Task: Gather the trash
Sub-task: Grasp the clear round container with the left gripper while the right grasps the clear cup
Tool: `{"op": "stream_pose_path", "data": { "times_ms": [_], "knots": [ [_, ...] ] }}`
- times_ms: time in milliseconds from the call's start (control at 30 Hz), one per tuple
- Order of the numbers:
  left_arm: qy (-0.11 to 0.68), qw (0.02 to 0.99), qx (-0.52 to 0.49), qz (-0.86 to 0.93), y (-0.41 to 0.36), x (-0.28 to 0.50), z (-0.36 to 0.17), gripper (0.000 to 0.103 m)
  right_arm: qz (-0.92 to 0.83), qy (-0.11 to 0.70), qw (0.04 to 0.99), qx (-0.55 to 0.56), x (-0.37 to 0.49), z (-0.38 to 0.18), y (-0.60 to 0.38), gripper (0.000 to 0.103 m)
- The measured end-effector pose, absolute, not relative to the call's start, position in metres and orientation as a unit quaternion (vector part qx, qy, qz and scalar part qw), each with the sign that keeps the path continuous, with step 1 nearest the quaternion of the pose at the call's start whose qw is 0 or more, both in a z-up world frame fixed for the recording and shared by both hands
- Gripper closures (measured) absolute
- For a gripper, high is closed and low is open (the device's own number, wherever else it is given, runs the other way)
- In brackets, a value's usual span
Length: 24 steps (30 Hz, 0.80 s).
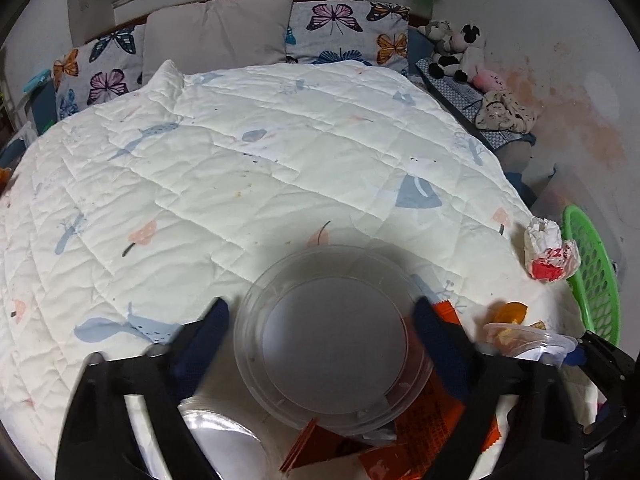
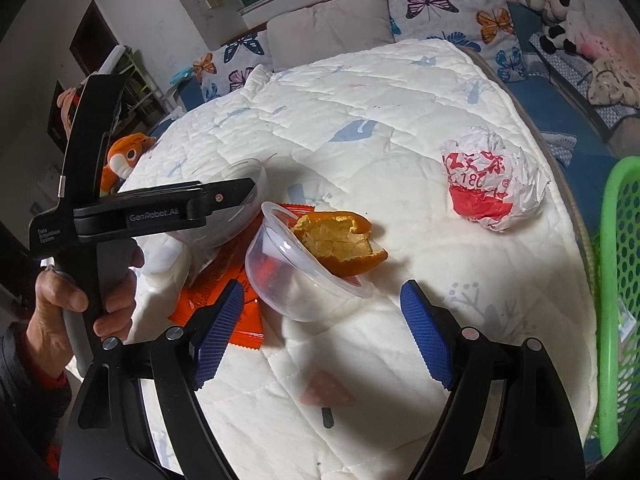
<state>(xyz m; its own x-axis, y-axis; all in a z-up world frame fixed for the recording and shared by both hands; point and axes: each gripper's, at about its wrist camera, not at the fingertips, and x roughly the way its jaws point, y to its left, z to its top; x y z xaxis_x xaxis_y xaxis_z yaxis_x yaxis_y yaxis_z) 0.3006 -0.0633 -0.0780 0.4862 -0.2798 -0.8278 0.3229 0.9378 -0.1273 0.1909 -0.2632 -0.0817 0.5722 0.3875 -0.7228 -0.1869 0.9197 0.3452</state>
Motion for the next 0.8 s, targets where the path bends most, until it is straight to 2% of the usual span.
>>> {"op": "stream_pose_path", "data": {
  "times_ms": [267, 633, 700, 800],
  "knots": [
    [0.470, 0.862, 0.004, -0.188, -0.055, 0.298, -0.078, 0.049, 0.175, 0.434, 0.868, 0.167, 0.198, -0.078, -0.265, 0.021],
    [0.468, 0.862, -0.004, -0.193, -0.052, 0.296, -0.075, 0.048, 0.171, 0.440, 0.832, 0.292, 0.212, -0.085, -0.284, 0.019],
    [0.467, 0.863, -0.006, -0.191, -0.050, 0.295, -0.075, 0.048, 0.163, 0.442, 0.828, 0.302, 0.214, -0.087, -0.286, 0.022],
    [0.466, 0.865, -0.007, -0.187, -0.048, 0.295, -0.074, 0.044, 0.154, 0.443, 0.832, 0.296, 0.214, -0.086, -0.286, 0.033]
  ]
}}
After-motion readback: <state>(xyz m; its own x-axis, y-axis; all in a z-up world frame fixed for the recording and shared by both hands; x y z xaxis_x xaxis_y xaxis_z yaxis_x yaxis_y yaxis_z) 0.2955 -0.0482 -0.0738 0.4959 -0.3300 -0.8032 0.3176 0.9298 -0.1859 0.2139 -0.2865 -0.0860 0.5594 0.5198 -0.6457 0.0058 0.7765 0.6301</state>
